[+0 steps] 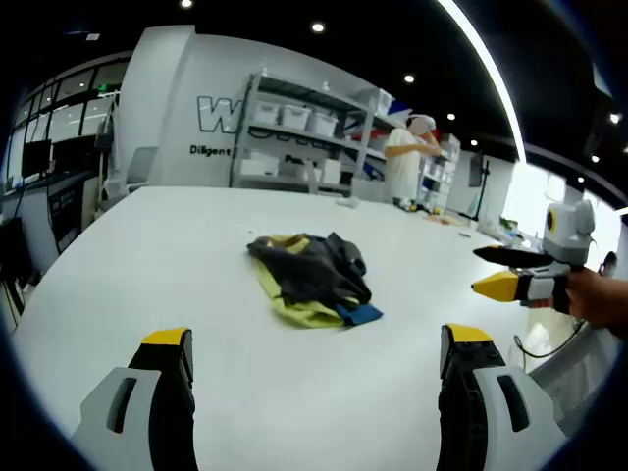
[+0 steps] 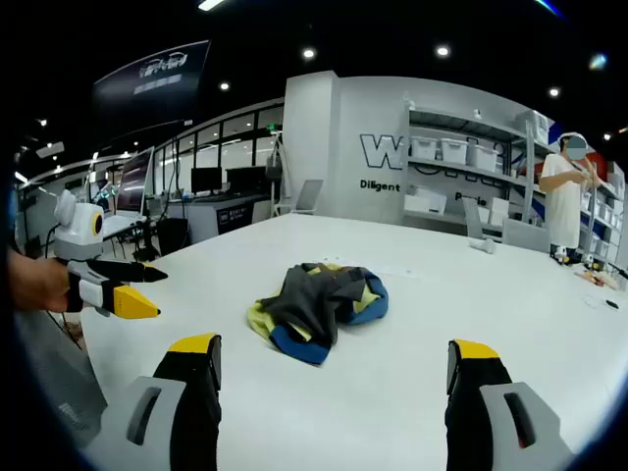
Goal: Fold the garment on the visible template until the final outline fits inside the template.
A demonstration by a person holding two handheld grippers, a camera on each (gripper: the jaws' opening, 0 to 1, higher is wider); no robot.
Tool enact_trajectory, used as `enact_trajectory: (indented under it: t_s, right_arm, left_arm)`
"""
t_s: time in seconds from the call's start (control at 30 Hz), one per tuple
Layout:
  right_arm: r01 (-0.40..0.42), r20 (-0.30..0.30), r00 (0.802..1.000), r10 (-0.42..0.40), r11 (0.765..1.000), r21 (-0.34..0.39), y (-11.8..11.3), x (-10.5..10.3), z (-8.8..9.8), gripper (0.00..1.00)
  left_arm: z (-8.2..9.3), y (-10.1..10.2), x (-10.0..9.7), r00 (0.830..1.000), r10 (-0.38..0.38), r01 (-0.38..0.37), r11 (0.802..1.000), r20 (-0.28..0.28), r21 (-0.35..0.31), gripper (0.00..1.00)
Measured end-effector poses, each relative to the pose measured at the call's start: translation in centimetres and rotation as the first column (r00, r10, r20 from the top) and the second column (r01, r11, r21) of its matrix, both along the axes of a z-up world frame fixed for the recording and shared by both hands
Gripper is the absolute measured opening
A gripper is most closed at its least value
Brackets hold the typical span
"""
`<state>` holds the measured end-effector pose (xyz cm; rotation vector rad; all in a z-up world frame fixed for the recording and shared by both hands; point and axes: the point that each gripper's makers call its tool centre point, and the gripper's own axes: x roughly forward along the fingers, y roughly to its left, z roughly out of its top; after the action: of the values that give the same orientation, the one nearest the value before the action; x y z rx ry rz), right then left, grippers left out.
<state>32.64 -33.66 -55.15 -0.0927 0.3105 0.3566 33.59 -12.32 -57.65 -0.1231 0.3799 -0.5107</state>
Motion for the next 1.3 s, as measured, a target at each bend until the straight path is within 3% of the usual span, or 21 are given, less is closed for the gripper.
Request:
enact_trajectory:
  t_s: [1.3]
  right_arm:
    - [0.000, -0.009, 1.000, 0.000, 1.000, -0.005, -0.05, -0.01, -0.21, 0.97]
  left_arm:
    - [-0.25, 0.09, -0.10, 1.000, -0.001, 0.001, 1.000, -0.009, 0.006, 0.99]
